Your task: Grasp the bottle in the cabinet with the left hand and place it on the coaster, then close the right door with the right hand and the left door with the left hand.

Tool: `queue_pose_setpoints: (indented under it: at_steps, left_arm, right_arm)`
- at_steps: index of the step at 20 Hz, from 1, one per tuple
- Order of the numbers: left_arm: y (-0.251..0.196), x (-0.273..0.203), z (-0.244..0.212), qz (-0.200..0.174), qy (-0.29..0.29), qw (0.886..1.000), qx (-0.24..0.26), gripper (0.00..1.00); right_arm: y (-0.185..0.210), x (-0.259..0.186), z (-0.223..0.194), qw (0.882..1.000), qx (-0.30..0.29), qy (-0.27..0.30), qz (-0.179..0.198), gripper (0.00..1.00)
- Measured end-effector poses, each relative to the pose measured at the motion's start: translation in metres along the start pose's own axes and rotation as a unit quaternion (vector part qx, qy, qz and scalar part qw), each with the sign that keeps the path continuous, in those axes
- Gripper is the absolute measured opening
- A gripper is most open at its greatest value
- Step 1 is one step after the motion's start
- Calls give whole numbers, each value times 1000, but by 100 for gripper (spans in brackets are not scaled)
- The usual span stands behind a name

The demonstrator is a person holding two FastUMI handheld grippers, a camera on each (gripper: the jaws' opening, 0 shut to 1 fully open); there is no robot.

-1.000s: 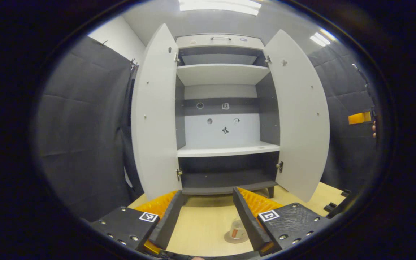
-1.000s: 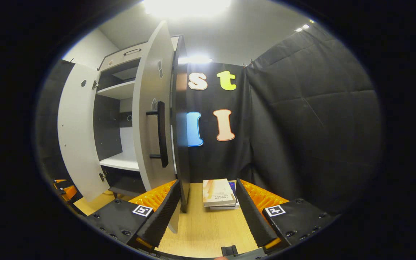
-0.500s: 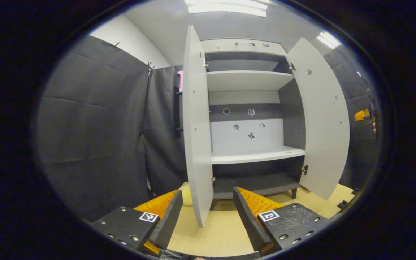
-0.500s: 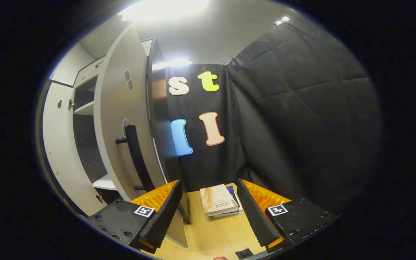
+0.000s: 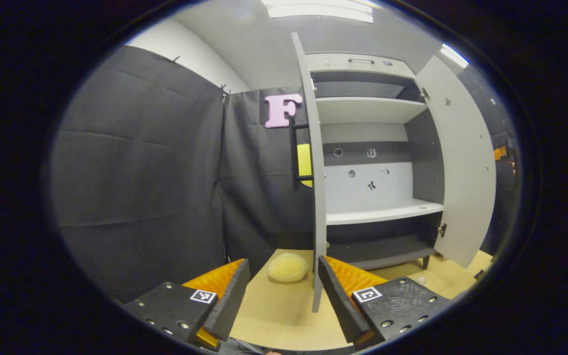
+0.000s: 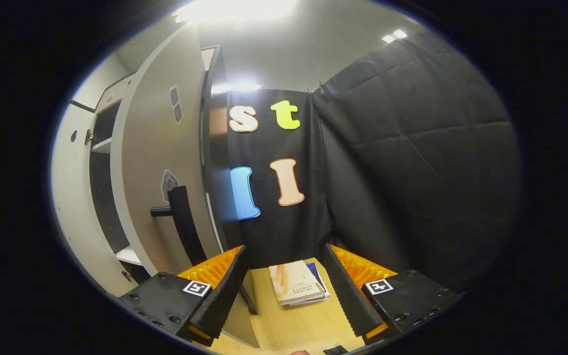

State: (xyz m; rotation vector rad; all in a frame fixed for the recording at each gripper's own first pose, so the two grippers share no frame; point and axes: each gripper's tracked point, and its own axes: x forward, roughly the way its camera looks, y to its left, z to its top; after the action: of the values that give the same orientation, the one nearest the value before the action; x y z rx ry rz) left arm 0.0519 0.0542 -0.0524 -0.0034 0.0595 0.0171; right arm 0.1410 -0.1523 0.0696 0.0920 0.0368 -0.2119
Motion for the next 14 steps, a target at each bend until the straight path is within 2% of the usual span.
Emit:
queue_pose_setpoints:
  at_steps: [2, 4, 5, 6, 7, 12, 14]
  left_arm:
    - [5, 0, 5, 3, -2, 1000, 0, 86]
    - [14, 4, 4, 6, -5, 1000, 3, 84]
    - [18, 6, 3, 8, -5, 1000, 4, 84]
    - [24, 7, 3, 9, -5, 1000, 4, 84]
    - [29, 9, 2, 10, -5, 1000, 3, 85]
    - [54, 21, -15, 13, 11, 1000, -9, 86]
    - [61, 27, -20, 10, 16, 1000, -19, 86]
  right_arm:
    - [8, 1, 0, 1000, -2, -1, 1, 98]
    - [6, 1, 1, 1000, -1, -5, -15, 96]
    - [6, 0, 2, 1000, 1, -8, -19, 92]
    - [7, -1, 2, 1000, 5, -10, -24, 96]
    - [8, -2, 2, 1000, 4, -12, -27, 97]
    - [19, -11, 11, 996, -75, -31, -47, 97]
    - [25, -13, 10, 997, -64, -25, -45, 97]
